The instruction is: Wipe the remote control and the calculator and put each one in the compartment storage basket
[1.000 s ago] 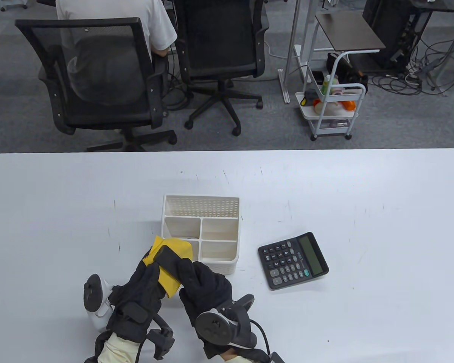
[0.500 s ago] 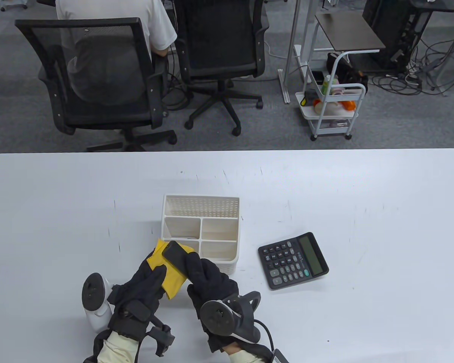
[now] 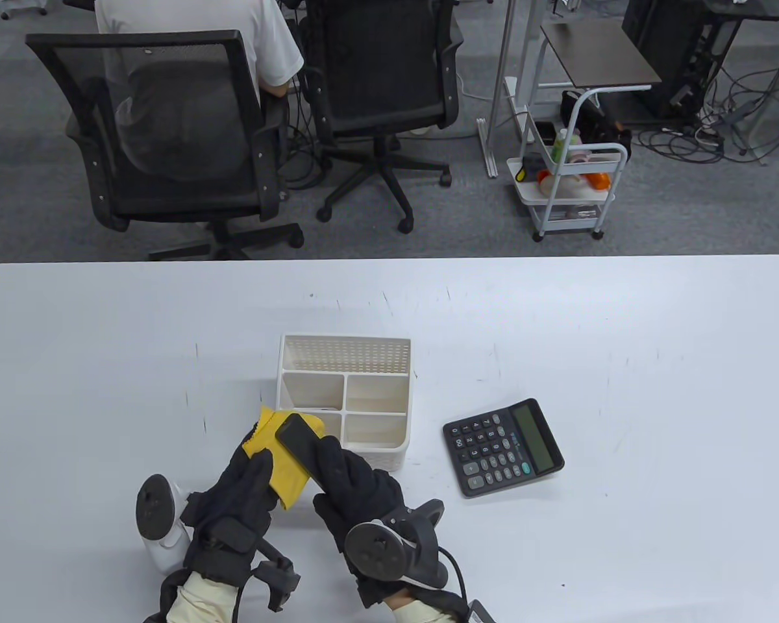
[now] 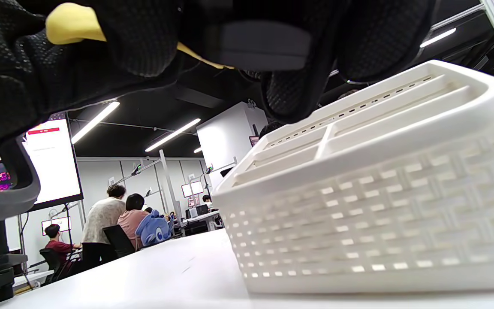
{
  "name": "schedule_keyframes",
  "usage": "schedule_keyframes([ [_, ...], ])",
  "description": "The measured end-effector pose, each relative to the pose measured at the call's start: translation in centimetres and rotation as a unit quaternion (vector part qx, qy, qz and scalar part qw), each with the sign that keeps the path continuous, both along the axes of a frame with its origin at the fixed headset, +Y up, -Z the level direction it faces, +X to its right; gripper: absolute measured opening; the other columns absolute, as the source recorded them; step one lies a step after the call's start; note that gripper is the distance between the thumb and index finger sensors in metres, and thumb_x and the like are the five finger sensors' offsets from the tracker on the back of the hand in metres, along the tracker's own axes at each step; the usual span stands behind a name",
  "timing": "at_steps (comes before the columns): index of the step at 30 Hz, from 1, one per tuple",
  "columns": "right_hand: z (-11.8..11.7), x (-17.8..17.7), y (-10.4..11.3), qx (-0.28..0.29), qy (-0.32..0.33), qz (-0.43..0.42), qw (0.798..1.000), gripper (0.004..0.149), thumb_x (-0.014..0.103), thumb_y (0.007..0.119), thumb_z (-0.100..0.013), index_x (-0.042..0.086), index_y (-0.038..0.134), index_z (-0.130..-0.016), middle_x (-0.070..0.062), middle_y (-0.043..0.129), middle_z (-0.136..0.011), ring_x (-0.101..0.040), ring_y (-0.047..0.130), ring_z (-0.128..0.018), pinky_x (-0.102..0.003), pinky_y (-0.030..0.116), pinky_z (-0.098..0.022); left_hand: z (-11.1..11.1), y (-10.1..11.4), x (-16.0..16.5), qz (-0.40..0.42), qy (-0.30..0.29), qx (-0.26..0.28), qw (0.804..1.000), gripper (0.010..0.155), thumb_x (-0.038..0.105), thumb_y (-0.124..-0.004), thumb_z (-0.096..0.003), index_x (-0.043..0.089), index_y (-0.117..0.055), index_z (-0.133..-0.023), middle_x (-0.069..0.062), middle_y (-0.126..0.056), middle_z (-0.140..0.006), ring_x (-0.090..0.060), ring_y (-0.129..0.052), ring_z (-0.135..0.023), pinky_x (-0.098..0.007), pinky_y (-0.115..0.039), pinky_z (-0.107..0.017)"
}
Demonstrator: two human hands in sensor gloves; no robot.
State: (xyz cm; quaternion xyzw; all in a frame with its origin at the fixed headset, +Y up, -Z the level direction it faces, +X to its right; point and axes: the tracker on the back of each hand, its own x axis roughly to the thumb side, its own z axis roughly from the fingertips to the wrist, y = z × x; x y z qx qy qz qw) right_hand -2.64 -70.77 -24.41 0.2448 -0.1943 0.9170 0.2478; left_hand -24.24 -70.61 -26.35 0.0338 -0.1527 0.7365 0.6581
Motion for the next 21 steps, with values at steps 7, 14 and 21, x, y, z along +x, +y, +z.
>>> schedule_keyframes([
  [7, 0.54, -0.42, 0.24, 0.034, -0.002, 0.001, 0.999, 0.077, 0.034, 0.076, -0.054, 0.019, 0.027, -0.112, -0.022, 0.071, -0.100, -0.037, 0.091, -0.076, -0.060, 0.072, -0.057, 0.08, -0.13, 0.60, -0.018, -0.025, -0.007, 1.000, 0.054, 0.036, -0.059, -0.0607, 0.015, -0.048, -0.109, -0.018, -0.067, -0.107, -0.039, -0.079, -0.096, -0.050, -0.079, -0.067],
  [14, 0.47, -0.25, 0.14, 0.014, -0.001, -0.010, 1.000, 0.077, 0.035, 0.075, -0.055, 0.020, 0.027, -0.112, -0.022, 0.071, -0.099, -0.035, 0.093, -0.072, -0.059, 0.073, -0.056, 0.18, 0.22, 0.13, -0.004, -0.011, 0.002, 1.000, 0.054, 0.036, -0.059, -0.0606, 0.014, -0.049, -0.109, -0.019, -0.068, -0.106, -0.040, -0.080, -0.095, -0.050, -0.079, -0.067],
  [21, 0.94, -0.79, 0.28, 0.040, 0.017, -0.016, 0.999, 0.074, 0.034, 0.075, -0.055, 0.022, 0.029, -0.112, -0.023, 0.070, -0.100, -0.036, 0.090, -0.076, -0.060, 0.071, -0.057, 0.21, 0.18, 0.30, -0.016, -0.024, -0.007, 1.000, 0.056, 0.037, -0.063, -0.0603, 0.013, -0.048, -0.109, -0.019, -0.066, -0.106, -0.039, -0.078, -0.096, -0.050, -0.078, -0.068],
])
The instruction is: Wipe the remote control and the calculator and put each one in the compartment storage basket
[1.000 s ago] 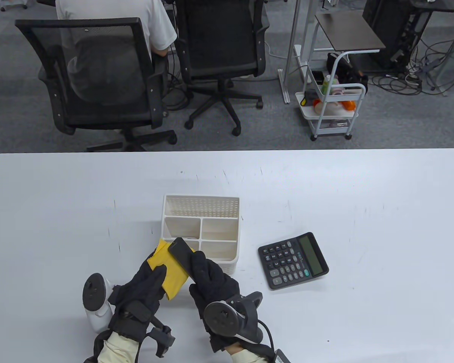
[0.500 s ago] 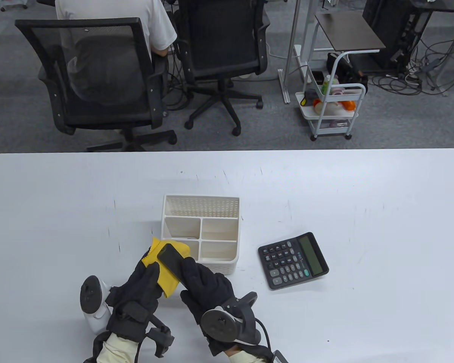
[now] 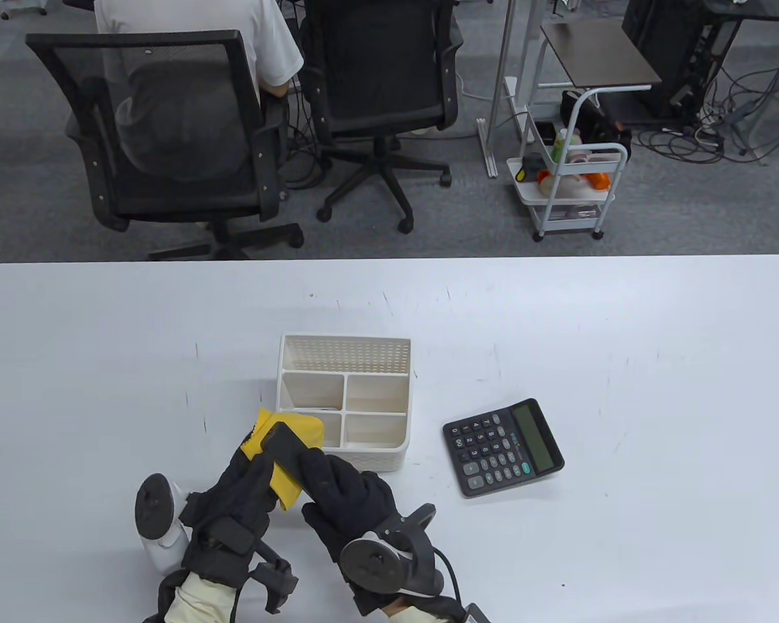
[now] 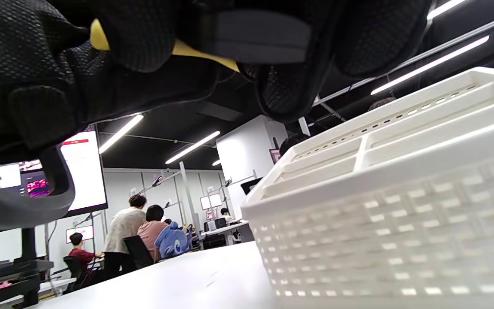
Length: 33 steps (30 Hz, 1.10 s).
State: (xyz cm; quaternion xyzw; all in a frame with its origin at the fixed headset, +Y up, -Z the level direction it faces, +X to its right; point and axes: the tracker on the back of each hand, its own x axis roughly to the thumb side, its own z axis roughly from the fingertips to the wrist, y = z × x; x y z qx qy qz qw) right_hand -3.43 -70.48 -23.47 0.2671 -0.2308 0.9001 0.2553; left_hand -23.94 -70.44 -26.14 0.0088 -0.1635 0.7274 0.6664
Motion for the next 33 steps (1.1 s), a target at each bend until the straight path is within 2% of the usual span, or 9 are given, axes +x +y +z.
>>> schedule_keyframes([
  [6, -0.32, 0.47, 0.26, -0.020, -0.024, -0.010, 0.999, 0.075, 0.034, 0.075, -0.055, 0.022, 0.028, -0.112, -0.022, 0.071, -0.100, -0.036, 0.093, -0.071, -0.056, 0.076, -0.052, 0.03, 0.52, -0.26, 0.009, 0.006, 0.013, 1.000, 0.054, 0.034, -0.063, -0.0599, 0.012, -0.051, -0.108, -0.020, -0.070, -0.104, -0.040, -0.081, -0.094, -0.050, -0.079, -0.067],
  [10, 0.04, 0.14, 0.13, -0.012, -0.007, 0.000, 1.000, 0.074, 0.035, 0.075, -0.055, 0.021, 0.029, -0.112, -0.024, 0.072, -0.099, -0.034, 0.094, -0.070, -0.055, 0.076, -0.051, 0.08, 0.39, -0.46, 0.013, 0.013, 0.015, 1.000, 0.054, 0.035, -0.062, -0.0601, 0.012, -0.051, -0.108, -0.020, -0.069, -0.105, -0.040, -0.081, -0.095, -0.050, -0.079, -0.067],
  [15, 0.42, -0.20, 0.21, -0.012, 0.016, -0.024, 1.000, 0.065, 0.033, 0.071, -0.057, 0.026, 0.036, -0.111, -0.027, 0.071, -0.100, -0.036, 0.087, -0.075, -0.055, 0.073, -0.053, 0.10, 0.23, -0.15, -0.005, 0.012, 0.004, 1.000, 0.057, 0.036, -0.062, -0.0603, 0.011, -0.044, -0.109, -0.021, -0.064, -0.107, -0.041, -0.077, -0.097, -0.051, -0.076, -0.069],
  [20, 0.30, -0.05, 0.33, -0.020, -0.015, -0.020, 0.999, 0.063, 0.031, 0.068, -0.058, 0.026, 0.036, -0.112, -0.027, 0.069, -0.102, -0.039, 0.086, -0.075, -0.055, 0.074, -0.052, -0.11, -0.01, 0.17, -0.025, -0.004, -0.013, 1.000, 0.056, 0.033, -0.064, -0.0595, 0.009, -0.047, -0.108, -0.023, -0.069, -0.103, -0.041, -0.083, -0.093, -0.051, -0.079, -0.066],
  [23, -0.07, 0.14, 0.25, -0.036, -0.019, -0.033, 0.999, 0.065, 0.032, 0.069, -0.058, 0.026, 0.035, -0.112, -0.026, 0.070, -0.102, -0.039, 0.089, -0.072, -0.052, 0.076, -0.049, -0.12, 0.41, -0.10, -0.036, 0.000, -0.001, 0.999, 0.056, 0.032, -0.064, -0.0593, 0.008, -0.048, -0.108, -0.024, -0.071, -0.102, -0.042, -0.084, -0.092, -0.052, -0.079, -0.066],
  [26, -0.11, 0.22, 0.40, -0.028, -0.014, -0.033, 0.999, 0.066, 0.033, 0.070, -0.057, 0.025, 0.034, -0.112, -0.026, 0.071, -0.101, -0.038, 0.089, -0.072, -0.051, 0.077, -0.048, -0.13, 0.74, -0.38, -0.022, 0.004, 0.005, 1.000, 0.055, 0.032, -0.063, -0.0594, 0.009, -0.050, -0.108, -0.024, -0.071, -0.102, -0.042, -0.084, -0.091, -0.053, -0.080, -0.065],
  [30, 0.08, 0.15, 0.29, -0.018, 0.002, -0.022, 1.000, 0.067, 0.032, 0.071, -0.057, 0.024, 0.034, -0.112, -0.026, 0.067, -0.102, -0.036, 0.086, -0.074, -0.052, 0.074, -0.050, -0.09, 0.39, -0.20, -0.003, 0.001, 0.000, 1.000, 0.055, 0.033, -0.063, -0.0597, 0.010, -0.049, -0.108, -0.023, -0.069, -0.104, -0.041, -0.082, -0.093, -0.052, -0.079, -0.067],
  [33, 0.08, 0.01, 0.34, -0.034, 0.020, -0.024, 0.999, 0.065, 0.028, 0.067, -0.058, 0.022, 0.031, -0.113, -0.028, 0.059, -0.106, -0.039, 0.076, -0.078, -0.057, 0.067, -0.055, -0.10, 0.04, 0.13, -0.017, -0.001, -0.005, 1.000, 0.057, 0.035, -0.062, -0.0599, 0.011, -0.044, -0.109, -0.022, -0.067, -0.105, -0.040, -0.083, -0.094, -0.051, -0.079, -0.067],
])
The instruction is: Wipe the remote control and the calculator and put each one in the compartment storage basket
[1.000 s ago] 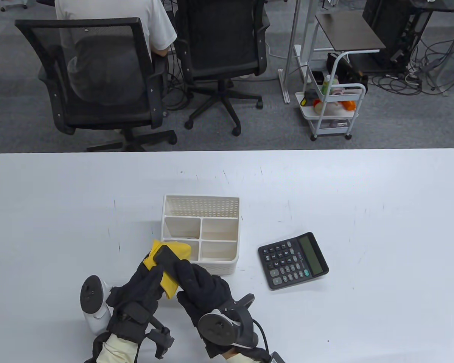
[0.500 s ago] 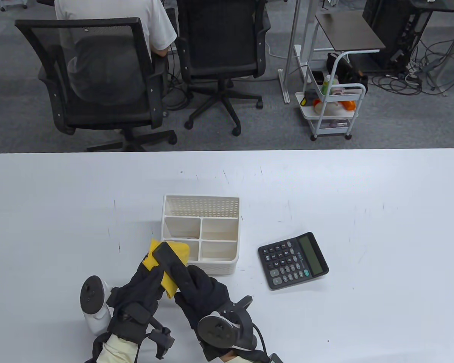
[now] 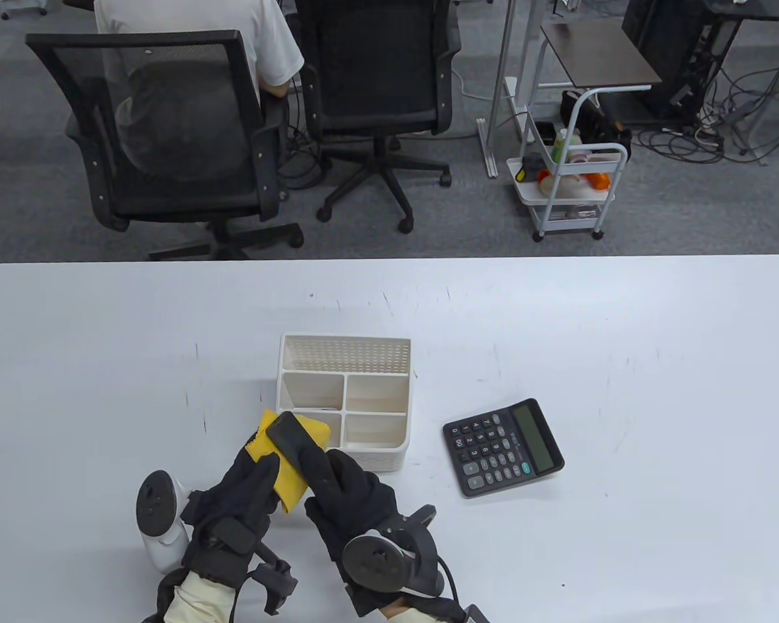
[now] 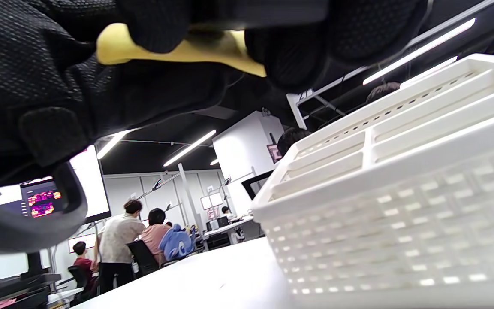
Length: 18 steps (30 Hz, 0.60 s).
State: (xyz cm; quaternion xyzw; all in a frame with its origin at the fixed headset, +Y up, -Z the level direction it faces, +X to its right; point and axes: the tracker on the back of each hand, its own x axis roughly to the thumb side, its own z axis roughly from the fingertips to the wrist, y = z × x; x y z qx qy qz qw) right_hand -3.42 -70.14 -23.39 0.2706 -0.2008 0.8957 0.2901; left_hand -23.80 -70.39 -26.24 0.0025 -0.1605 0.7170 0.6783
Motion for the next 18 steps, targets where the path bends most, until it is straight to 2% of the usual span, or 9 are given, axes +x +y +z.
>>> schedule_keyframes([
  [3, -0.23, 0.16, 0.00, -0.013, -0.013, 0.004, 1.000, 0.064, 0.026, 0.066, -0.059, 0.022, 0.032, -0.113, -0.028, 0.057, -0.107, -0.042, 0.074, -0.078, -0.059, 0.064, -0.056, -0.10, -0.15, -0.04, -0.011, -0.001, -0.017, 1.000, 0.057, 0.033, -0.062, -0.0597, 0.011, -0.043, -0.109, -0.023, -0.070, -0.103, -0.040, -0.086, -0.091, -0.050, -0.081, -0.065],
  [10, -0.16, -0.03, 0.12, -0.006, -0.033, 0.005, 0.999, 0.067, 0.030, 0.069, -0.058, 0.022, 0.032, -0.113, -0.027, 0.063, -0.105, -0.039, 0.081, -0.075, -0.056, 0.071, -0.053, -0.16, 0.30, -0.62, -0.003, 0.010, 0.005, 1.000, 0.055, 0.032, -0.062, -0.0595, 0.011, -0.049, -0.108, -0.023, -0.073, -0.102, -0.041, -0.087, -0.090, -0.051, -0.081, -0.064],
  [13, -0.07, -0.10, -0.08, -0.011, -0.002, -0.001, 1.000, 0.069, 0.029, 0.070, -0.058, 0.020, 0.029, -0.113, -0.028, 0.059, -0.106, -0.039, 0.079, -0.077, -0.057, 0.069, -0.054, -0.09, 0.24, -0.70, 0.011, 0.009, 0.004, 1.000, 0.054, 0.032, -0.062, -0.0597, 0.012, -0.049, -0.108, -0.021, -0.072, -0.103, -0.041, -0.086, -0.090, -0.051, -0.081, -0.065],
  [15, -0.22, 0.02, -0.14, -0.028, 0.016, -0.008, 0.999, 0.069, 0.026, 0.069, -0.058, 0.020, 0.027, -0.113, -0.029, 0.055, -0.108, -0.041, 0.075, -0.080, -0.062, 0.065, -0.057, -0.03, 0.24, -0.64, 0.009, 0.010, 0.003, 1.000, 0.054, 0.032, -0.062, -0.0598, 0.013, -0.049, -0.109, -0.021, -0.071, -0.104, -0.041, -0.086, -0.091, -0.051, -0.081, -0.065],
  [18, -0.40, 0.32, -0.08, -0.045, 0.013, -0.033, 0.998, 0.070, 0.025, 0.072, -0.057, 0.022, 0.031, -0.113, -0.028, 0.056, -0.107, -0.042, 0.075, -0.080, -0.063, 0.066, -0.056, -0.09, 0.06, -0.45, 0.012, 0.006, 0.002, 1.000, 0.054, 0.033, -0.061, -0.0600, 0.014, -0.047, -0.109, -0.020, -0.070, -0.105, -0.041, -0.085, -0.092, -0.051, -0.080, -0.066],
])
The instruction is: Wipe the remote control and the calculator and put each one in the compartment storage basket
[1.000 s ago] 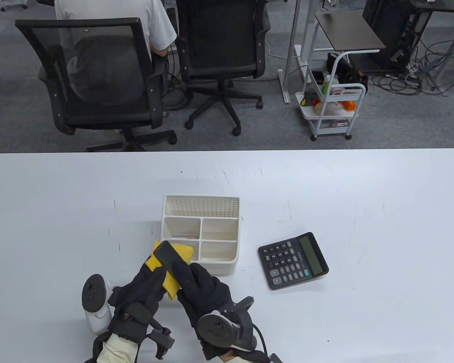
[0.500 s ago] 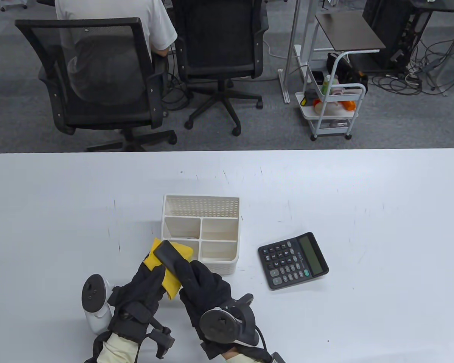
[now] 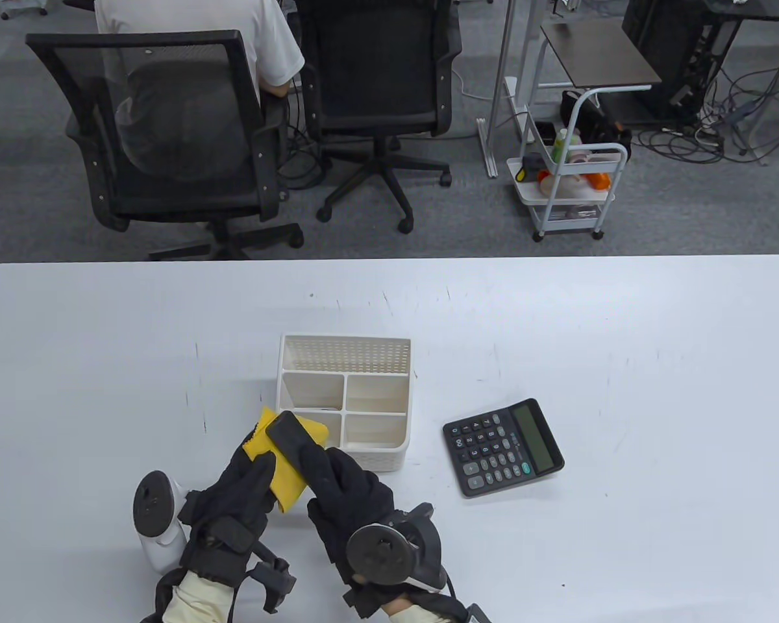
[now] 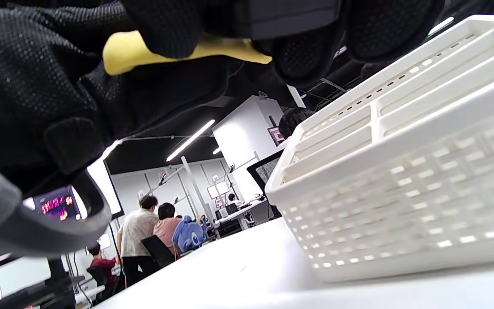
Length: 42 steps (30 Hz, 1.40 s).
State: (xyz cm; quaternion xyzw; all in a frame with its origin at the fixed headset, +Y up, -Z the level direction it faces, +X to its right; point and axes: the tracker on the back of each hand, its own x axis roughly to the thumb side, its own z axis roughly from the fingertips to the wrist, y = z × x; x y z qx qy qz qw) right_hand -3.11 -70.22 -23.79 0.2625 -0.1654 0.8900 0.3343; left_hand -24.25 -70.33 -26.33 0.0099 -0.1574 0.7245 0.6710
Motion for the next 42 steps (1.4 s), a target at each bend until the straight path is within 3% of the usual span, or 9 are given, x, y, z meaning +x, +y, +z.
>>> schedule_keyframes([
  [4, 0.0, 0.3, 0.3, 0.039, -0.051, 0.014, 0.998, 0.082, 0.031, 0.082, -0.051, 0.015, 0.029, -0.112, -0.021, 0.069, -0.097, -0.028, 0.087, -0.065, -0.051, 0.075, -0.049, 0.1, 0.1, 0.1, 0.009, -0.002, 0.001, 1.000, 0.054, 0.032, -0.061, -0.0603, 0.014, -0.046, -0.109, -0.020, -0.068, -0.106, -0.042, -0.082, -0.094, -0.052, -0.080, -0.066],
  [8, 0.3, 0.5, 0.6, 0.071, -0.076, 0.018, 0.994, 0.083, 0.031, 0.086, -0.048, 0.013, 0.035, -0.111, -0.017, 0.075, -0.087, -0.020, 0.091, -0.053, -0.046, 0.079, -0.044, 0.2, 0.4, -0.7, 0.023, 0.021, 0.012, 0.999, 0.054, 0.033, -0.060, -0.0604, 0.015, -0.047, -0.110, -0.020, -0.066, -0.107, -0.042, -0.081, -0.094, -0.052, -0.079, -0.067],
  [15, 0.9, -0.3, 0.8, 0.108, -0.061, 0.033, 0.992, 0.074, 0.024, 0.077, -0.051, 0.014, 0.035, -0.111, -0.017, 0.074, -0.091, -0.022, 0.093, -0.056, -0.047, 0.079, -0.045, 0.1, -0.2, 0.1, 0.000, -0.005, -0.008, 1.000, 0.056, 0.033, -0.060, -0.0604, 0.013, -0.043, -0.110, -0.022, -0.064, -0.107, -0.043, -0.080, -0.095, -0.052, -0.079, -0.066],
  [19, 0.4, 0.4, 0.8, 0.078, -0.087, 0.016, 0.993, 0.074, 0.023, 0.076, -0.053, 0.011, 0.033, -0.111, -0.018, 0.073, -0.093, -0.024, 0.094, -0.057, -0.048, 0.079, -0.045, 0.1, -0.1, 0.8, -0.018, -0.016, -0.003, 1.000, 0.056, 0.032, -0.061, -0.0602, 0.011, -0.044, -0.109, -0.023, -0.065, -0.106, -0.044, -0.080, -0.094, -0.053, -0.079, -0.066],
  [21, 0.1, 0.9, 0.5, 0.061, -0.096, 0.010, 0.993, 0.080, 0.023, 0.078, -0.052, 0.001, 0.028, -0.110, -0.016, 0.075, -0.092, -0.023, 0.094, -0.056, -0.047, 0.080, -0.044, 0.2, 0.3, 0.6, -0.018, -0.006, 0.013, 1.000, 0.055, 0.033, -0.061, -0.0602, 0.013, -0.045, -0.109, -0.023, -0.064, -0.106, -0.044, -0.079, -0.095, -0.053, -0.078, -0.067],
  [25, -0.1, 0.8, 0.1, 0.044, -0.066, 0.011, 0.997, 0.080, 0.023, 0.080, -0.051, 0.000, 0.031, -0.110, -0.017, 0.075, -0.087, -0.022, 0.094, -0.056, -0.048, 0.079, -0.046, 0.4, 0.6, 0.1, -0.008, 0.003, 0.018, 1.000, 0.055, 0.033, -0.061, -0.0603, 0.014, -0.045, -0.110, -0.023, -0.061, -0.108, -0.045, -0.075, -0.096, -0.054, -0.076, -0.068],
  [30, 1.1, -0.2, 0.6, 0.132, -0.052, 0.045, 0.989, 0.078, 0.021, 0.081, -0.050, 0.007, 0.034, -0.111, -0.015, 0.073, -0.088, -0.022, 0.094, -0.063, -0.056, 0.075, -0.054, 0.2, -0.1, 0.1, 0.007, -0.003, -0.001, 1.000, 0.057, 0.034, -0.060, -0.0604, 0.011, -0.041, -0.110, -0.023, -0.062, -0.107, -0.043, -0.078, -0.096, -0.053, -0.078, -0.068],
  [35, 1.2, -0.1, 1.2, 0.153, -0.089, 0.061, 0.982, 0.076, 0.019, 0.081, -0.051, 0.011, 0.036, -0.111, -0.016, 0.072, -0.088, -0.025, 0.092, -0.062, -0.056, 0.074, -0.052, 0.1, -0.5, 1.0, -0.008, -0.039, -0.015, 0.999, 0.060, 0.038, -0.060, -0.0607, 0.009, -0.041, -0.110, -0.024, -0.064, -0.107, -0.043, -0.080, -0.095, -0.053, -0.079, -0.066],
  [42, 0.7, 0.3, 0.7, 0.111, -0.076, 0.046, 0.990, 0.077, 0.020, 0.081, -0.051, 0.003, 0.035, -0.110, -0.018, 0.075, -0.087, -0.024, 0.094, -0.059, -0.054, 0.076, -0.051, 0.3, 0.1, 0.2, -0.002, 0.002, 0.009, 1.000, 0.059, 0.037, -0.060, -0.0607, 0.009, -0.041, -0.110, -0.024, -0.062, -0.107, -0.044, -0.078, -0.095, -0.053, -0.078, -0.067],
])
